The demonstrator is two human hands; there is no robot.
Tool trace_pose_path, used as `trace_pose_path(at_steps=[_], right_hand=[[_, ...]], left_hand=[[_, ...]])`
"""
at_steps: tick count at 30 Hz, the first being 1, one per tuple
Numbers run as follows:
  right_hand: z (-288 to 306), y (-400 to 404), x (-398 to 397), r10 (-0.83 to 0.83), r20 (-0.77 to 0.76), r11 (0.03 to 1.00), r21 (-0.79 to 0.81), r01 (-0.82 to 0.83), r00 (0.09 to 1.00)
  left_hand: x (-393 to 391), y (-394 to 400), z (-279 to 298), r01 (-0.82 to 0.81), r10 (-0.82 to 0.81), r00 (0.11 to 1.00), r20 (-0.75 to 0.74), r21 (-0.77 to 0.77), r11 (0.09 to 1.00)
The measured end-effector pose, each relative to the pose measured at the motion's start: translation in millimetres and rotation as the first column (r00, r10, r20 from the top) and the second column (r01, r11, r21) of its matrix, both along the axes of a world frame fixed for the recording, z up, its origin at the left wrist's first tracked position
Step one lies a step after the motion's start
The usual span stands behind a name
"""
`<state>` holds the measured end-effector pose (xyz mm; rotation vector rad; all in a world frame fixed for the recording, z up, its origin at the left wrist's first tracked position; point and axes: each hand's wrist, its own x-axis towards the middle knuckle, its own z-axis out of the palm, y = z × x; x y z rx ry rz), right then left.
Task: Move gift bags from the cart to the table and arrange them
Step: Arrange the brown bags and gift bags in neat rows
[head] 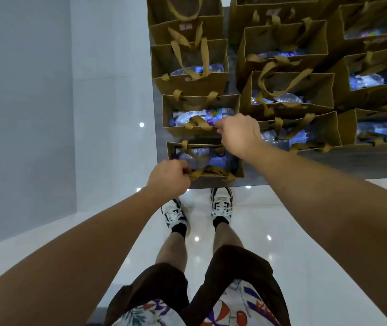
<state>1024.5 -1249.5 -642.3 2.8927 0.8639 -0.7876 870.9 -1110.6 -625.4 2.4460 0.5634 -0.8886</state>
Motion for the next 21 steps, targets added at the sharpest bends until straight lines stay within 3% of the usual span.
trace_pose_path(at_steps=[13, 17, 21], right_hand=[[10, -2, 5, -0.138, -0.115, 0.985, 0.084, 0.148, 0.984], [46, -38, -39, -0.154, -0.173, 0.96, 0.206, 0.189, 0.973], [90, -89, -80, -0.239, -0.158, 0.938, 0.219, 0.27, 0.958]], left_hand=[[1, 3, 1, -0.001, 0.0, 0.999, -0.04, -0.02, 1.0], [15, -1, 28, 0.057, -0.057, 0.998, -0.013, -0.024, 0.998], [41, -23, 67, 0.16, -0.157, 0.986, 0.058, -0.053, 0.986]])
